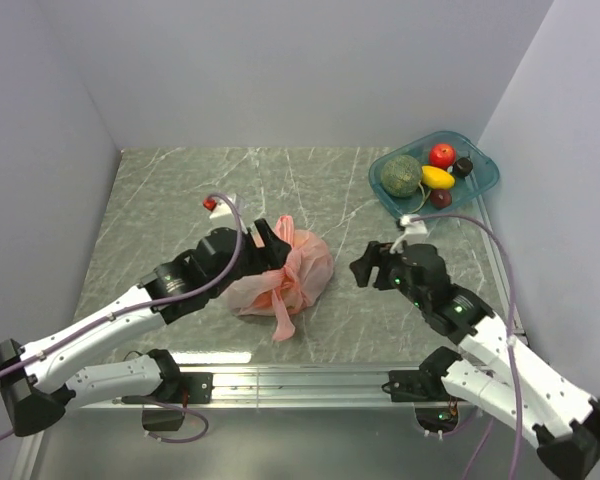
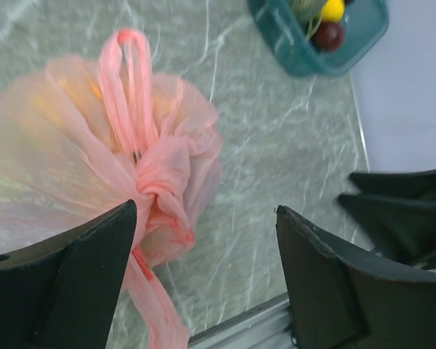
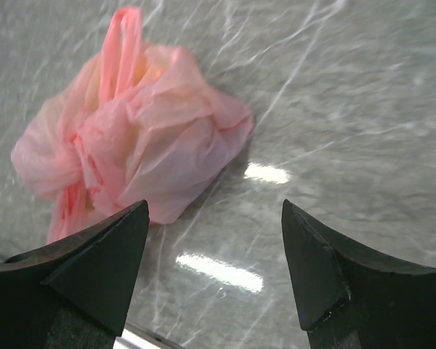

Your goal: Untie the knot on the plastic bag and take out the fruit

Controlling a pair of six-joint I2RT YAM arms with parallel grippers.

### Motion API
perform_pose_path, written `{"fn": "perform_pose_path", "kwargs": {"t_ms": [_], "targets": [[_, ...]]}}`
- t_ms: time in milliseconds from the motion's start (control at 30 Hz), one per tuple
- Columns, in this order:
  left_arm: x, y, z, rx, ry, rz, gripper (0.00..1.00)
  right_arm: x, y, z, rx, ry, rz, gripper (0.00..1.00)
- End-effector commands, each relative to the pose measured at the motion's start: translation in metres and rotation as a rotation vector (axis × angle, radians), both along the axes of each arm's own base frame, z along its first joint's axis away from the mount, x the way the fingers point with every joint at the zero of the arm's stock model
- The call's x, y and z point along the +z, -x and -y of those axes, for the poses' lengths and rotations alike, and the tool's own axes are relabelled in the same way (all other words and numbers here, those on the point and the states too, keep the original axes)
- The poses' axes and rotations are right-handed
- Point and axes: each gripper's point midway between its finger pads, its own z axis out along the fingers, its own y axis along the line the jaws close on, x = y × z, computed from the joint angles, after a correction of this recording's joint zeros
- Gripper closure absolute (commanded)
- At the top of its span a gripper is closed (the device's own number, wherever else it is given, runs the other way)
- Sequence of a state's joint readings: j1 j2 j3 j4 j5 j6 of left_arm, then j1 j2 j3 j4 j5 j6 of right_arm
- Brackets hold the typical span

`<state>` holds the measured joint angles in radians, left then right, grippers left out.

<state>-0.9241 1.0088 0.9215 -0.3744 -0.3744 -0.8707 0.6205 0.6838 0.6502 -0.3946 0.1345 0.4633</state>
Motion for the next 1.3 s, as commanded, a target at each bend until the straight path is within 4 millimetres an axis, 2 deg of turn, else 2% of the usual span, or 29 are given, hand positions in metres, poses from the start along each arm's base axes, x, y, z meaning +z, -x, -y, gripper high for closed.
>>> {"fn": "perform_pose_path", "kwargs": {"t_ms": [0, 33, 67, 100, 167, 267, 300, 500, 567, 600, 733, 833, 867, 967, 1133, 1233, 1267], "targets": [[0.003, -0.012, -0.026, 0.082, -0.088, 0.026, 0.17, 0.018, -0.006, -0.041, 0.097, -0.065, 0.050, 0.21], [-0.008, -0.013, -0.029, 0.072, -0.116, 0.012, 0.16, 0.017, -0.007, -0.049, 0.116, -0.065, 0.044, 0.22], [-0.016, -0.015, -0.028, 0.056, -0.129, -0.005, 0.16, 0.025, -0.008, -0.060, 0.144, -0.084, 0.057, 0.23], [-0.024, -0.014, -0.024, 0.014, -0.131, -0.032, 0.16, 0.016, -0.011, -0.068, 0.161, -0.070, 0.032, 0.23], [-0.046, -0.019, -0.027, -0.002, -0.175, -0.081, 0.16, 0.011, -0.010, -0.092, 0.239, -0.081, 0.007, 0.24], [-0.065, -0.021, -0.025, -0.038, -0.220, -0.115, 0.16, 0.008, -0.013, -0.113, 0.297, -0.101, -0.006, 0.24], [-0.068, -0.021, -0.024, -0.049, -0.229, -0.120, 0.16, -0.003, -0.013, -0.121, 0.325, -0.088, -0.038, 0.25], [-0.083, -0.020, -0.016, -0.116, -0.269, -0.141, 0.17, -0.025, -0.013, -0.154, 0.407, -0.072, -0.097, 0.27], [-0.089, -0.019, -0.015, -0.128, -0.281, -0.152, 0.19, -0.024, -0.013, -0.165, 0.429, -0.090, -0.089, 0.27], [-0.090, -0.020, -0.014, -0.130, -0.282, -0.154, 0.20, -0.029, -0.014, -0.170, 0.433, -0.087, -0.097, 0.28], [-0.105, -0.019, -0.013, -0.137, -0.290, -0.177, 0.24, -0.043, -0.023, -0.175, 0.405, -0.075, -0.116, 0.34], [-0.114, -0.018, -0.009, -0.150, -0.289, -0.195, 0.28, -0.052, -0.026, -0.176, 0.395, -0.052, -0.129, 0.61], [-0.116, -0.019, -0.008, -0.151, -0.287, -0.198, 0.30, -0.054, -0.027, -0.174, 0.384, -0.047, -0.130, 0.77], [-0.120, -0.019, -0.007, -0.155, -0.288, -0.203, 0.34, -0.053, -0.027, -0.170, 0.364, -0.065, -0.116, 1.00], [-0.121, -0.021, -0.005, -0.152, -0.284, -0.198, 0.42, -0.052, -0.023, -0.170, 0.373, -0.082, -0.114, 1.00], [-0.122, -0.022, -0.004, -0.149, -0.280, -0.194, 0.60, -0.052, -0.023, -0.169, 0.368, -0.085, -0.112, 1.00], [-0.122, -0.022, -0.004, -0.151, -0.279, -0.192, 0.79, -0.052, -0.023, -0.169, 0.367, -0.085, -0.110, 1.00]]}}
